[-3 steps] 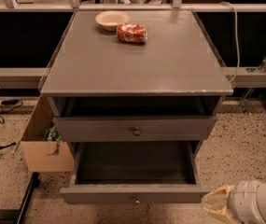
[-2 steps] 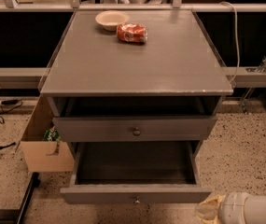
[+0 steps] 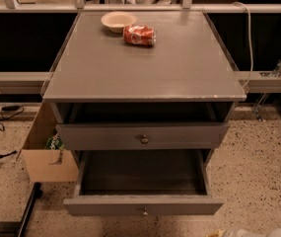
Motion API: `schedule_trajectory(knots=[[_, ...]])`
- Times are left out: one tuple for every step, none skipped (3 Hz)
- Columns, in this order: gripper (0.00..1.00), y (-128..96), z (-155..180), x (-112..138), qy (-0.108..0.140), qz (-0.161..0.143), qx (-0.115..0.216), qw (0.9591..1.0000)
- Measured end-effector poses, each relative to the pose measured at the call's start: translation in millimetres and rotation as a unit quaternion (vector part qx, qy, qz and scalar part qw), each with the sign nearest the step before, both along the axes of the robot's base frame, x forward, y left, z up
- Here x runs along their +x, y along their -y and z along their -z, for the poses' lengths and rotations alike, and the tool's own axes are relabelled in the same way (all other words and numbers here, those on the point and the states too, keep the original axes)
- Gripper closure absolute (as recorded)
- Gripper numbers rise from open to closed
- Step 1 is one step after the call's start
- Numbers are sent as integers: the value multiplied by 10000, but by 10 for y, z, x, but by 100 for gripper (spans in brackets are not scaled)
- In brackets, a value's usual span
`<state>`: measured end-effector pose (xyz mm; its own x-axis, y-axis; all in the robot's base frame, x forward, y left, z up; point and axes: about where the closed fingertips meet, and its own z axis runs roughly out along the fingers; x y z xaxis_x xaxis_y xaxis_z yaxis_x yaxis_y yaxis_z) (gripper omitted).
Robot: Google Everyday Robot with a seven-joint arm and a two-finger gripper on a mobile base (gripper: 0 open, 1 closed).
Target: Close middle drawer
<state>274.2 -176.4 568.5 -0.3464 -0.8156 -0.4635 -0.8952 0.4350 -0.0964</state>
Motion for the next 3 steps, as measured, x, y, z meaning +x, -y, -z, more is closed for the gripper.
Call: schedule_trajectory(knots=[[100,6,-12,12,19,1,2,10000],[100,-13,26,110,213,-40,-66,9997],[100,-80,146,299,563,-235,-94,9981]])
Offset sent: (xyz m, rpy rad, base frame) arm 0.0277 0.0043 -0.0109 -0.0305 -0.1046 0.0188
